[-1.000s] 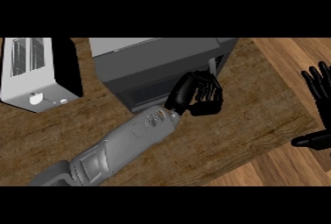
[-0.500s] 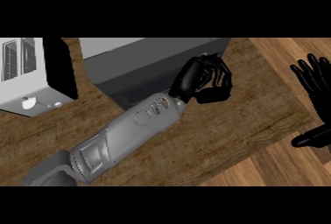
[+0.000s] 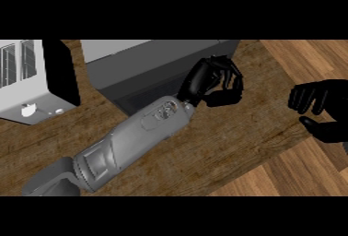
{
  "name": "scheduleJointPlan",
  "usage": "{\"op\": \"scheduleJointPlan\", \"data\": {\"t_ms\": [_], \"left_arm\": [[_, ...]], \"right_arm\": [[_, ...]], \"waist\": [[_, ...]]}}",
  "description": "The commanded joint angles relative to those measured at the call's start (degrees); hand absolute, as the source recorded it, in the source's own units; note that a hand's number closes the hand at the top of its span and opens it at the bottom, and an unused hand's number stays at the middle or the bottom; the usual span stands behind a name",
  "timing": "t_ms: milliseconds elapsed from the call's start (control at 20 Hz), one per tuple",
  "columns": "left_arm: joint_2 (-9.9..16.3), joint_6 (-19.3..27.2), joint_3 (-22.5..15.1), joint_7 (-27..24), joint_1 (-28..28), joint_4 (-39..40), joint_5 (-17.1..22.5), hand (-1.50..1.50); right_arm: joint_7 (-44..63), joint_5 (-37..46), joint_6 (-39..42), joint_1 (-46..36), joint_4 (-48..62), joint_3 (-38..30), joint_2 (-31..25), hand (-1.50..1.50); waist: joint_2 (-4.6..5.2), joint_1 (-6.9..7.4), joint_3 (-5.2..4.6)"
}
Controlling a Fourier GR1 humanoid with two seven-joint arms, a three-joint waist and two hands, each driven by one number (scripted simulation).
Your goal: Pick up the milk, place it into the microwave and close the microwave
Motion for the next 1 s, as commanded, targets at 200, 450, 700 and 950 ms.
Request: {"op": "scheduleJointPlan", "data": {"t_ms": [200,450,700,950], "left_arm": [[-1.9,0.8,0.2,-0.4,-2.3,2.8,1.4,1.5],[-1.9,1.7,0.2,-0.9,-2.3,2.6,2.1,1.5],[-1.8,3.3,0.8,-1.1,-2.6,2.0,2.7,1.5],[-1.8,4.1,0.6,-1.1,-2.2,2.0,2.9,1.5]], "right_arm": [[-1.4,-0.9,6.5,-0.5,-6.2,3.9,-0.8,1.5],[0.2,-1.6,6.0,-0.2,-9.6,5.6,-0.6,1.5],[1.7,-2.7,5.6,0.8,-12.1,6.4,-1.1,1.5],[2.5,-3.6,5.4,0.8,-15.6,7.0,-1.1,1.5]], "waist": [[0.37,-2.08,0.22],[0.33,-2.56,0.22],[0.2,-3.5,0.35],[0.13,-4.17,0.31]]}}
